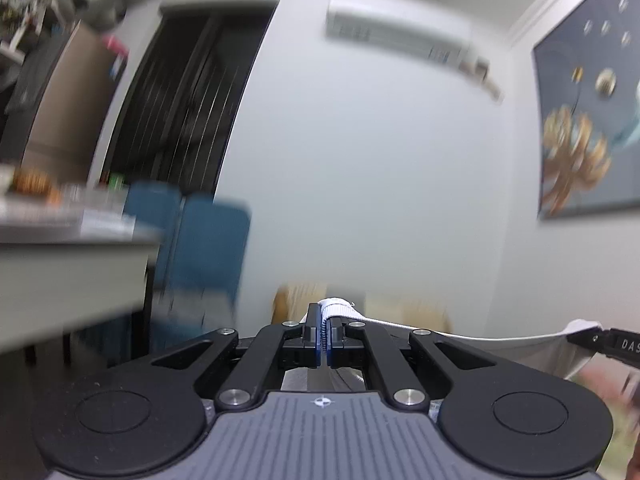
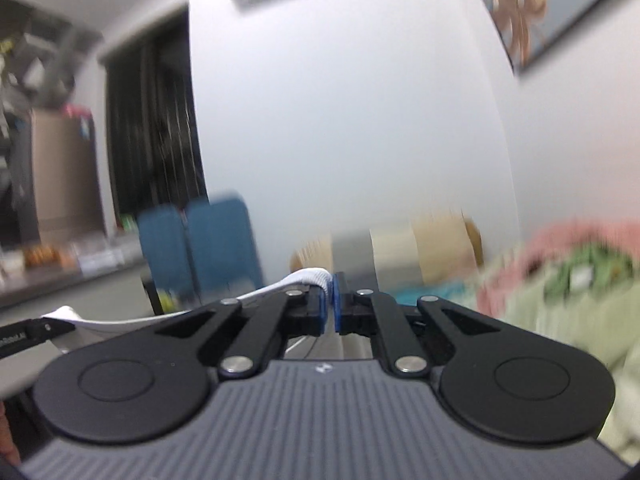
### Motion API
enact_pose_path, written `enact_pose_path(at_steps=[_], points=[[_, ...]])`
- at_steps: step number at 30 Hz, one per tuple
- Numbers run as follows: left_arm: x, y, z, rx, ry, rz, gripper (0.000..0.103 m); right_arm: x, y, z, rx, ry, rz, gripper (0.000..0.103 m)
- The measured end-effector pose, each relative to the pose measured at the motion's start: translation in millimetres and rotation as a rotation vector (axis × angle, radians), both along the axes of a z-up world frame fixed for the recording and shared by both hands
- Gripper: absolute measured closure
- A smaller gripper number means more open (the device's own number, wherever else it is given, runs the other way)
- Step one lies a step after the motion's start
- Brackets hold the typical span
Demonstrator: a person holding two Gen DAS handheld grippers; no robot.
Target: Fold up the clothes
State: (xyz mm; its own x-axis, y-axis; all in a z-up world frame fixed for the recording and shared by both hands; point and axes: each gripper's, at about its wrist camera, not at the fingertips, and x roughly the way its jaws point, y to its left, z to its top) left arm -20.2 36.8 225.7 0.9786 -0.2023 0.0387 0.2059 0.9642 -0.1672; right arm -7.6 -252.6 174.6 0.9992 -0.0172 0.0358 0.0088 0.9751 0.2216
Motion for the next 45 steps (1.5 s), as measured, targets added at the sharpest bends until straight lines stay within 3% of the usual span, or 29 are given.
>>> enact_pose_path(at_steps=[7,11,16,21,27,33,38,42,45], points=[[-95,4,157,-0.052,-0.193,-0.022,0.101,-94,-5,137,-0.015,-0.265,0.012,0.096],[-160,4,219,-0.065,-0.265,-0.030,0.101,-154,-5,195,-0.026,-0.351,0.039,0.096],[-211,0,262,-0.056,-0.296,-0.044,0.101,-207,-8,239,-0.034,-0.396,0.081,0.096],[-190,-6,260,-0.040,-0.230,-0.013,0.101,-191,-10,244,-0.012,-0.317,0.128,0.096],[-43,-10,198,-0.019,-0.062,0.029,0.100,-76,-1,200,-0.016,-0.126,0.111,0.096],[130,-23,100,-0.024,0.088,0.071,0.100,76,5,125,-0.032,0.039,0.055,0.096],[268,-40,-10,0.027,0.167,0.108,0.100,213,-14,32,-0.023,0.153,0.017,0.096],[372,-59,-121,0.057,0.258,0.121,0.100,317,-37,-69,0.006,0.224,-0.011,0.096],[445,-72,-202,0.081,0.371,0.123,0.100,391,-49,-150,0.033,0.313,-0.024,0.096]])
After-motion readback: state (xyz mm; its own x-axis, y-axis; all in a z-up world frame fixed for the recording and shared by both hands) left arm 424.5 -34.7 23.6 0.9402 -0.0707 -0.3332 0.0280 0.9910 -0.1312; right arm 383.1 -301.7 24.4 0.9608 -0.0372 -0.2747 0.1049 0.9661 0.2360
